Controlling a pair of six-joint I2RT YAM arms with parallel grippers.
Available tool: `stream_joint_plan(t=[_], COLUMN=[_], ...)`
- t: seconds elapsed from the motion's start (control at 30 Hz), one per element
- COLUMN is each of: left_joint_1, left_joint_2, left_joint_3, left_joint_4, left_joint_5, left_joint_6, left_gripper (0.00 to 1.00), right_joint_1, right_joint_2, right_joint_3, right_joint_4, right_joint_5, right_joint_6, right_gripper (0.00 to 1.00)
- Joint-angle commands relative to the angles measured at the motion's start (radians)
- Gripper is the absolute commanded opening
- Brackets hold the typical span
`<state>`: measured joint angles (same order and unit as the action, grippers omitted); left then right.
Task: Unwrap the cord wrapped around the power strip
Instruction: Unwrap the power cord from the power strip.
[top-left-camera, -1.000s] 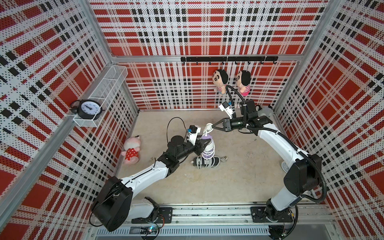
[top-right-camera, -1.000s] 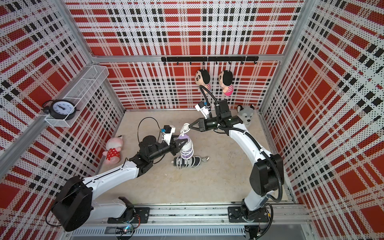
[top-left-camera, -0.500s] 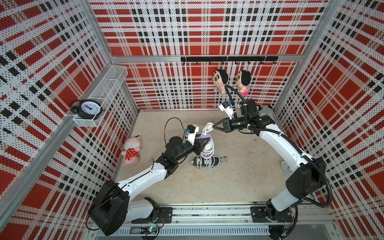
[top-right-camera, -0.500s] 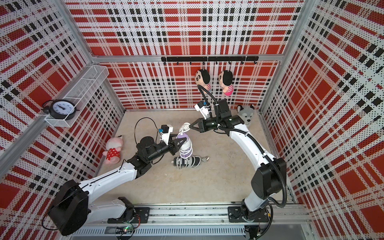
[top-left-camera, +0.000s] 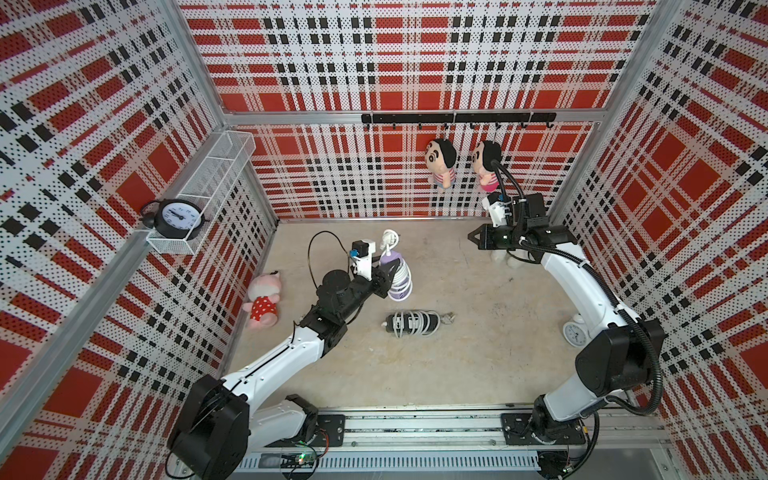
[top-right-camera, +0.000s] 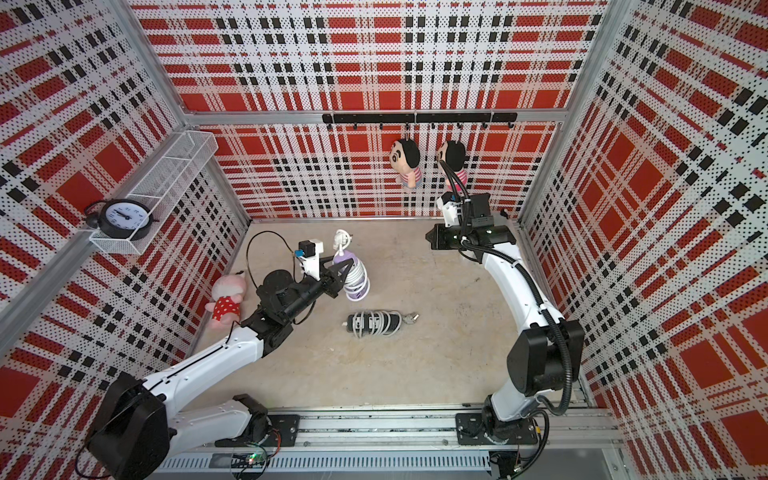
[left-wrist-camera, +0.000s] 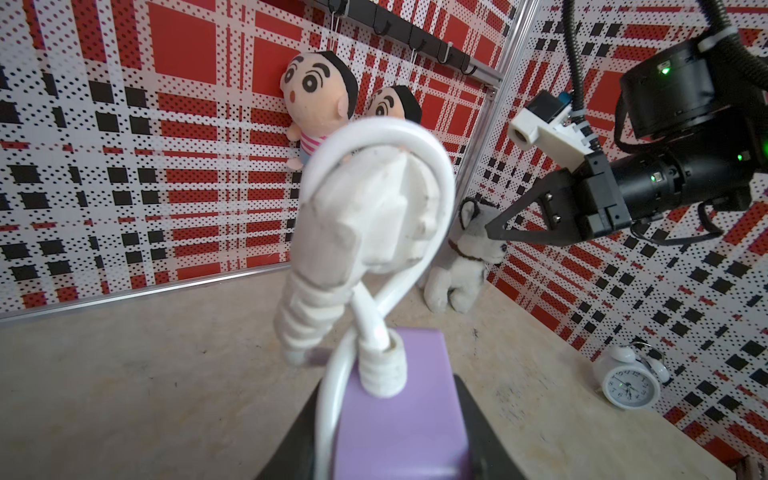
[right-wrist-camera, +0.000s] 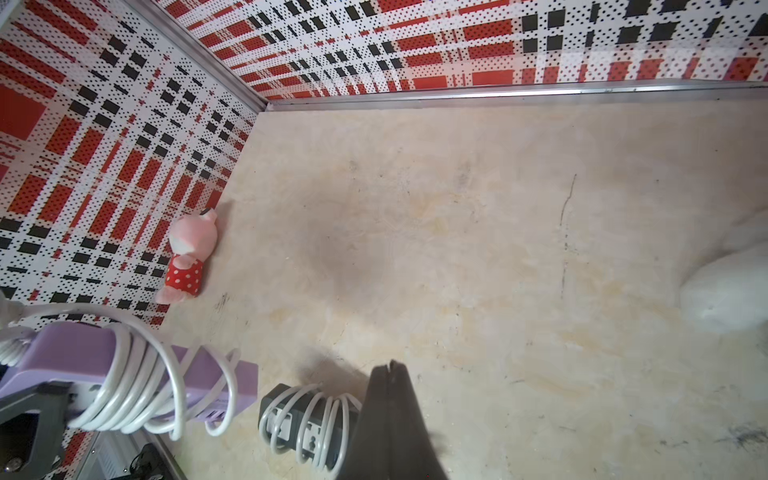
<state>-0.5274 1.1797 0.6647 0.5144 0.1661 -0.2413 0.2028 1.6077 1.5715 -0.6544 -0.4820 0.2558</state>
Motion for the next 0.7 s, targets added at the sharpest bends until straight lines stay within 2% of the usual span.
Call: stream_joint_plan(t=[0.0,0.03,0.07,0.1,0.13,0.27,0.4,0.57,0.67], left_joint_1=[-0.019,-0.024,-0.031,-0.044,-0.056,-0.062,-0.062,-0.053,-0.056], left_joint_2=[0.003,0.014,0.029,0.044,0.061,0.107,0.138,0.174,0.186], left_joint_3=[0.044,0.057,0.077,0.1,0.125,0.178,0.202,0.224,0.239], left_joint_4=[0.034,0.01,-0.024,-0.066,-0.109,-0.166,-0.165,-0.178,-0.212], left_joint_5=[-0.015,-0.014,-0.023,-0.035,-0.045,-0.018,0.037,0.108,0.085], left_joint_6=[0.03,0.048,0.071,0.099,0.123,0.119,0.082,0.048,0.069], left_gripper=[0.0,0.0,0.0,0.0,0.0,0.0,0.0,0.0,0.0], right_joint_1=[0.032,0.042,0.053,0.063,0.075,0.142,0.183,0.19,0.193], right_joint_2=[-0.013,-0.013,-0.013,-0.011,-0.009,-0.011,-0.018,-0.041,-0.043], right_joint_3=[-0.002,0.007,0.017,0.031,0.041,0.047,0.012,-0.001,0.012], right_joint_4=[0.033,0.039,0.042,0.046,0.055,0.099,0.191,0.216,0.212], right_joint_5=[-0.06,-0.076,-0.09,-0.103,-0.119,-0.212,-0.295,-0.294,-0.283], right_joint_6=[0.0,-0.003,-0.005,-0.004,0.003,0.002,0.06,0.061,0.056], right_gripper=[0.0,0.0,0.11,0.3,0.37,0.37,0.32,0.18,0.19])
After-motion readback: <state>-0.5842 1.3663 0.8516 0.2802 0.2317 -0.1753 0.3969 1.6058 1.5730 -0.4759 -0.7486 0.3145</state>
